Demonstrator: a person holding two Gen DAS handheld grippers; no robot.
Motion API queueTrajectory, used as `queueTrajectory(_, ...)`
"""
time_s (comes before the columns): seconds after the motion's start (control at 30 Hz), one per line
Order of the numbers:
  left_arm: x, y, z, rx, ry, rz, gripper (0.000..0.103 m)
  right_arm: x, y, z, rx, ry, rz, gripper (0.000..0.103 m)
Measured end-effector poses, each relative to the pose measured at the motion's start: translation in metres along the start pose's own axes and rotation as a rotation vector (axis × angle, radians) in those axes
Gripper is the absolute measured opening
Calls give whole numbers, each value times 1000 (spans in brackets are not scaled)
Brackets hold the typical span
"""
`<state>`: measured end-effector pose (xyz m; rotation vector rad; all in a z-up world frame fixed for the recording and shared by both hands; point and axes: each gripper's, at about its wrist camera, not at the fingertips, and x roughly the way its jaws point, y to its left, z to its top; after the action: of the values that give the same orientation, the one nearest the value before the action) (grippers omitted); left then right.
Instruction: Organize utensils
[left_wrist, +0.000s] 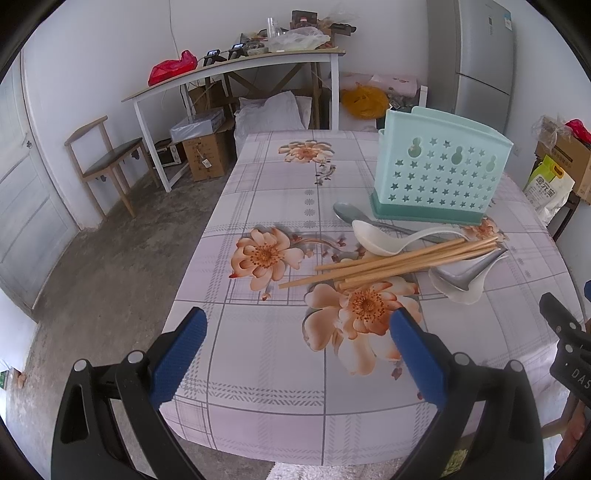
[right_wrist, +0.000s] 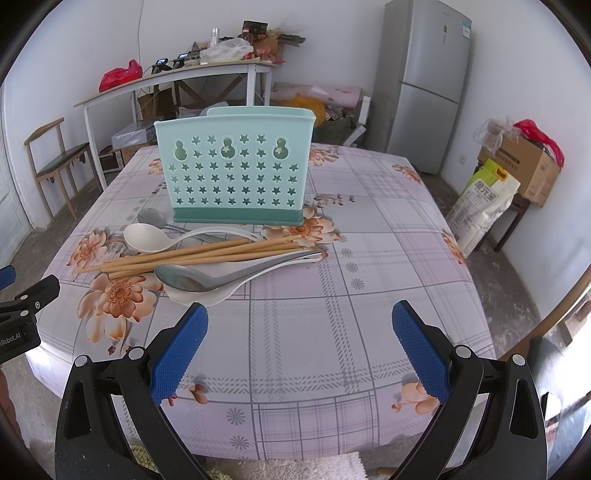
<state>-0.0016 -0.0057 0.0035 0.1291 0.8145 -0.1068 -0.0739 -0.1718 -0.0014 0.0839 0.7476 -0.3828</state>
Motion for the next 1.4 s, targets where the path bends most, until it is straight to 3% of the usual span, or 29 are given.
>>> queueTrajectory(1.4, 4, 4, -3, 10, 11, 7, 97, 1, -1, 0, 5, -2, -4, 95)
